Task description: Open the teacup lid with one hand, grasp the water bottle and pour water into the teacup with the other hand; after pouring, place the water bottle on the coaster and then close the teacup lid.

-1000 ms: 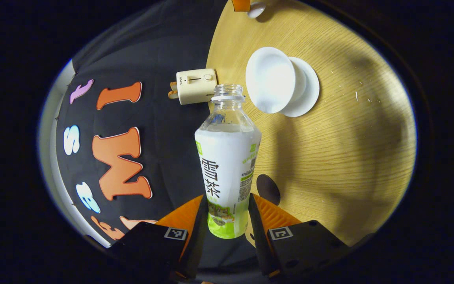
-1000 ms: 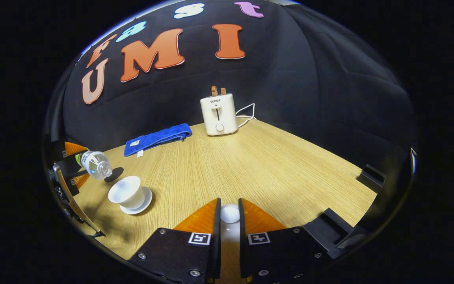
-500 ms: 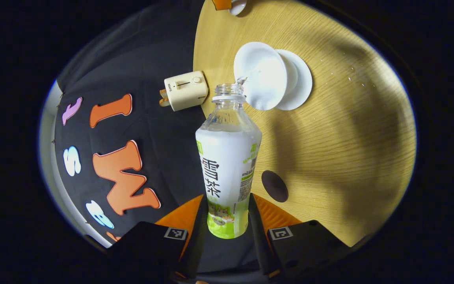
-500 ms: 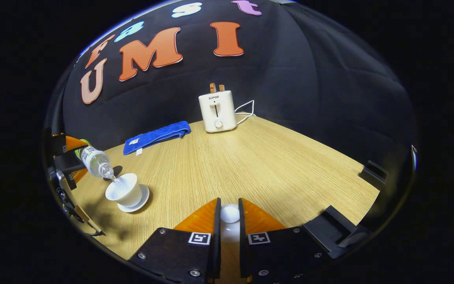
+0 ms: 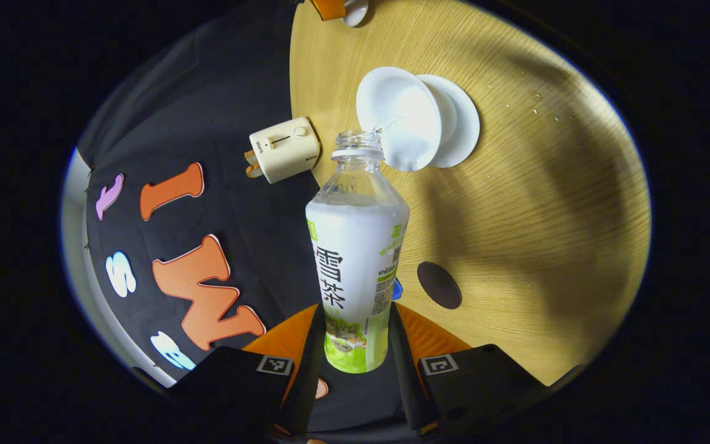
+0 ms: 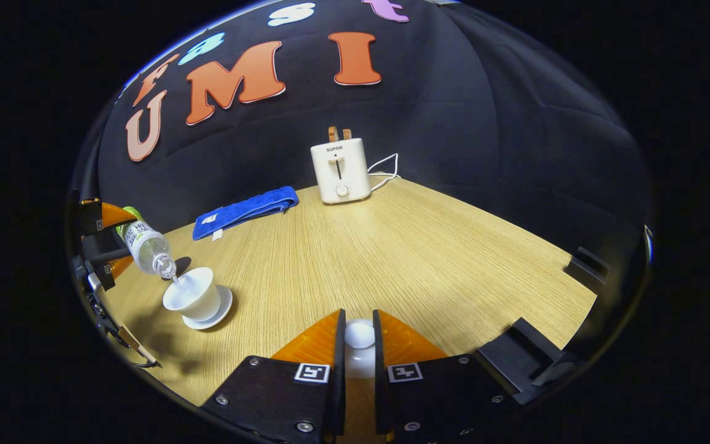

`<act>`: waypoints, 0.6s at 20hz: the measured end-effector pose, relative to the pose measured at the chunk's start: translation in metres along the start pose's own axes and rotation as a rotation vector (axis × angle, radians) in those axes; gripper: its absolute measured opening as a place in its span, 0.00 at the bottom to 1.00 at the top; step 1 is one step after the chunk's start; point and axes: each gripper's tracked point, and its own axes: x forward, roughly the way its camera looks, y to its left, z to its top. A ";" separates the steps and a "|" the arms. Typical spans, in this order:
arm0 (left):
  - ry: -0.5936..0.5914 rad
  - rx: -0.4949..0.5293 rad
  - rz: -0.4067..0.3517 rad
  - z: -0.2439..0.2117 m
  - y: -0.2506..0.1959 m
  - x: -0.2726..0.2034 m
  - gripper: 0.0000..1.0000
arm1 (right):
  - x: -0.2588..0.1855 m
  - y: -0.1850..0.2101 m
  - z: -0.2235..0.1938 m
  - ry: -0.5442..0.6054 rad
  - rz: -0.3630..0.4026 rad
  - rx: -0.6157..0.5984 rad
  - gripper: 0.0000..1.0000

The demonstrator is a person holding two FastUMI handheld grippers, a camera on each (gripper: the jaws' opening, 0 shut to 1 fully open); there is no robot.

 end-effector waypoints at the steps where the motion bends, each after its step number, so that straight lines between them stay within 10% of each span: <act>1: 0.000 0.013 0.002 0.000 0.001 0.000 0.59 | 0.000 0.000 0.000 -0.001 0.001 0.000 0.20; 12: -0.010 0.133 0.030 0.008 0.011 -0.006 0.59 | 0.002 0.000 0.000 -0.006 0.006 0.000 0.20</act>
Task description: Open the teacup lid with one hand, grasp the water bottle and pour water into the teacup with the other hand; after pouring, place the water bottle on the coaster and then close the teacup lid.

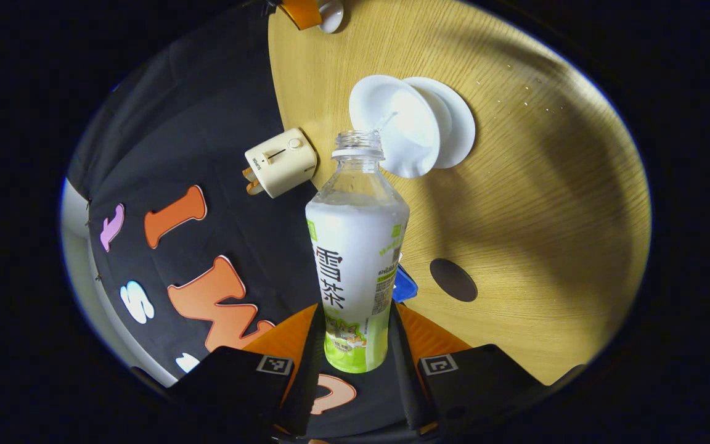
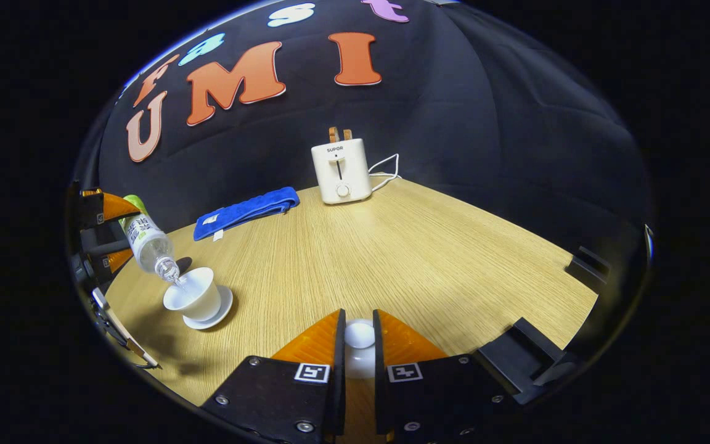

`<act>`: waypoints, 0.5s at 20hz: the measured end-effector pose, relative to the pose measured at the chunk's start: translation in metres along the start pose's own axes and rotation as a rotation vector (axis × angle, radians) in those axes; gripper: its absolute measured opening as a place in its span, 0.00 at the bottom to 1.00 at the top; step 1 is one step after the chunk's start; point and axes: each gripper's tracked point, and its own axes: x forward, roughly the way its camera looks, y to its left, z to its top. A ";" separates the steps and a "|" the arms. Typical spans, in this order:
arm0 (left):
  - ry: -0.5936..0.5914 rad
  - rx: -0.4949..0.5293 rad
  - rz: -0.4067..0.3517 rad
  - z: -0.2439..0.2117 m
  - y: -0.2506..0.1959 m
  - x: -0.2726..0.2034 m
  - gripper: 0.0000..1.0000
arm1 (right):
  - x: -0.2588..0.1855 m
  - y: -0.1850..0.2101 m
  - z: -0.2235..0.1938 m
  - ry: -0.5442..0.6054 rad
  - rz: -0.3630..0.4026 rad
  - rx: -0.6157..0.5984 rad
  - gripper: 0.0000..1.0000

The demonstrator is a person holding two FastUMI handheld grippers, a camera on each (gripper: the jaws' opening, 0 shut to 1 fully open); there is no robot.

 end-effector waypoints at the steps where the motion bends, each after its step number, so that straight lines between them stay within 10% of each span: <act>1: 0.000 0.011 0.000 -0.002 0.002 -0.001 0.61 | 0.000 0.000 0.000 0.001 -0.001 -0.003 0.20; 10: 0.001 0.099 0.031 -0.001 0.012 -0.001 0.59 | -0.001 0.000 0.001 0.001 -0.004 -0.008 0.20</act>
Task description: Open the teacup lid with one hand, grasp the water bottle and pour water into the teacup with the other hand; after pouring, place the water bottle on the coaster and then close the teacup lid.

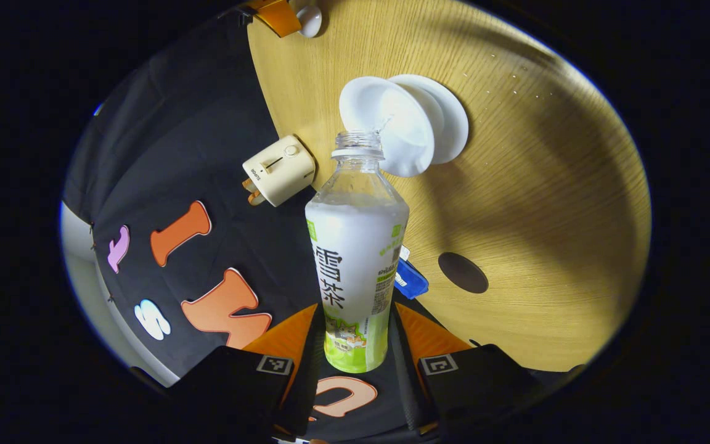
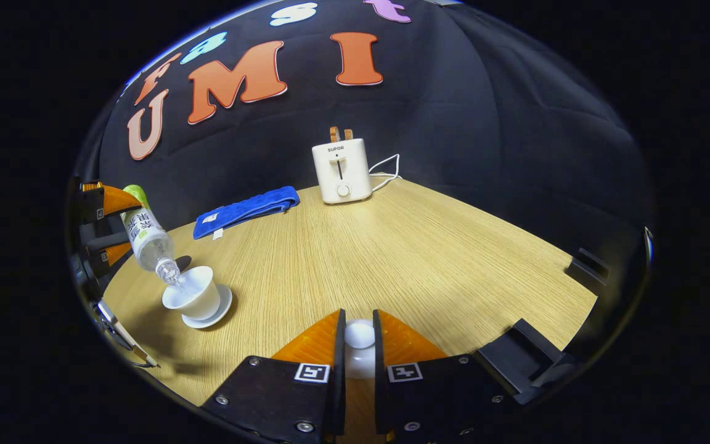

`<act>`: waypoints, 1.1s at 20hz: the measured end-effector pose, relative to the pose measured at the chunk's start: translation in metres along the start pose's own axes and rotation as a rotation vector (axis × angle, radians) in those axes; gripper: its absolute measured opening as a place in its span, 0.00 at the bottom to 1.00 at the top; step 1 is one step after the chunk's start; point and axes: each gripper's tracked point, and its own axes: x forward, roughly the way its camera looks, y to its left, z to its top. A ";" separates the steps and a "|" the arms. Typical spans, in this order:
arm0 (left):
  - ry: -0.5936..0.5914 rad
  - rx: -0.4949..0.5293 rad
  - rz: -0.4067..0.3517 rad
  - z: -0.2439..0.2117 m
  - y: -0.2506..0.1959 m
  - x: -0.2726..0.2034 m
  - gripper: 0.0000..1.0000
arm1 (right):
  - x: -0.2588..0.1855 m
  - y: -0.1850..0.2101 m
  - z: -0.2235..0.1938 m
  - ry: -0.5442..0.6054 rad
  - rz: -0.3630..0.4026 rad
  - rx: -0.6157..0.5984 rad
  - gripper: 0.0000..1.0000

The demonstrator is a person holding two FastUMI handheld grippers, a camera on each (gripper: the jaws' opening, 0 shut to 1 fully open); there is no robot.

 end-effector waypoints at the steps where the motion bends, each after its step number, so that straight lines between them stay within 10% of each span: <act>1: 0.003 0.019 0.011 -0.001 0.002 -0.002 0.61 | 0.001 0.000 -0.001 -0.001 -0.001 -0.001 0.20; 14: 0.002 0.050 0.010 -0.001 0.004 -0.004 0.59 | 0.001 0.001 -0.001 -0.002 0.006 -0.004 0.20; 22: -0.038 -0.279 -0.066 0.006 -0.035 0.002 0.60 | 0.001 0.001 -0.001 0.003 0.002 -0.006 0.20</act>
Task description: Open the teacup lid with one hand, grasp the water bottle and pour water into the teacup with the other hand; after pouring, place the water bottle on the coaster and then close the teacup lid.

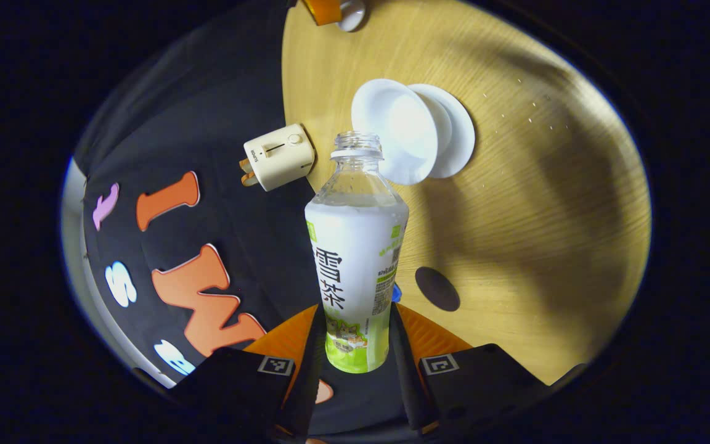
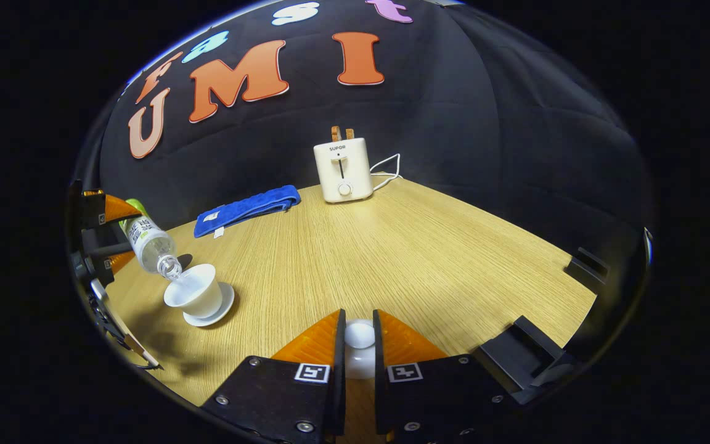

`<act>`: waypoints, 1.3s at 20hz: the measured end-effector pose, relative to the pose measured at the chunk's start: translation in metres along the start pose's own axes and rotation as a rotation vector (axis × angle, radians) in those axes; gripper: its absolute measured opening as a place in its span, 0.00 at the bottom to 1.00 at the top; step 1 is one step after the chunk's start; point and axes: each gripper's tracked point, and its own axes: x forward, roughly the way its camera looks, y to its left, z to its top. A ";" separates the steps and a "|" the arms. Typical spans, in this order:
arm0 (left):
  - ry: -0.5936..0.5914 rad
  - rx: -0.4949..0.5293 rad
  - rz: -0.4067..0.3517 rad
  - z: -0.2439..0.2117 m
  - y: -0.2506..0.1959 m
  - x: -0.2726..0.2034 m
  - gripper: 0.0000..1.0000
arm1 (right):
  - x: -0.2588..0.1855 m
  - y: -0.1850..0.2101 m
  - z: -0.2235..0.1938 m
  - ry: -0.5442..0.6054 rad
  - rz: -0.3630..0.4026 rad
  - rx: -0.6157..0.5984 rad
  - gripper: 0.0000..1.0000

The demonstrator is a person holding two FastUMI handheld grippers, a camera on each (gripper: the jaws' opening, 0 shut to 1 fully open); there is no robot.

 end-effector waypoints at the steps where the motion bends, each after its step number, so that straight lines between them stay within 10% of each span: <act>1: -0.017 -0.054 0.001 0.005 -0.001 -0.003 0.60 | 0.000 0.000 0.000 0.002 -0.002 0.002 0.20; 9: -0.065 -0.625 -0.101 0.004 -0.027 0.011 0.60 | -0.011 0.004 0.014 -0.019 -0.018 -0.036 0.20; 17: -0.050 -1.459 -0.101 -0.068 -0.028 0.031 0.56 | -0.014 0.016 0.024 -0.019 -0.044 -0.071 0.19; 26: -0.247 -1.895 -0.028 -0.084 0.000 0.023 0.60 | -0.016 0.047 0.030 -0.019 -0.011 -0.113 0.19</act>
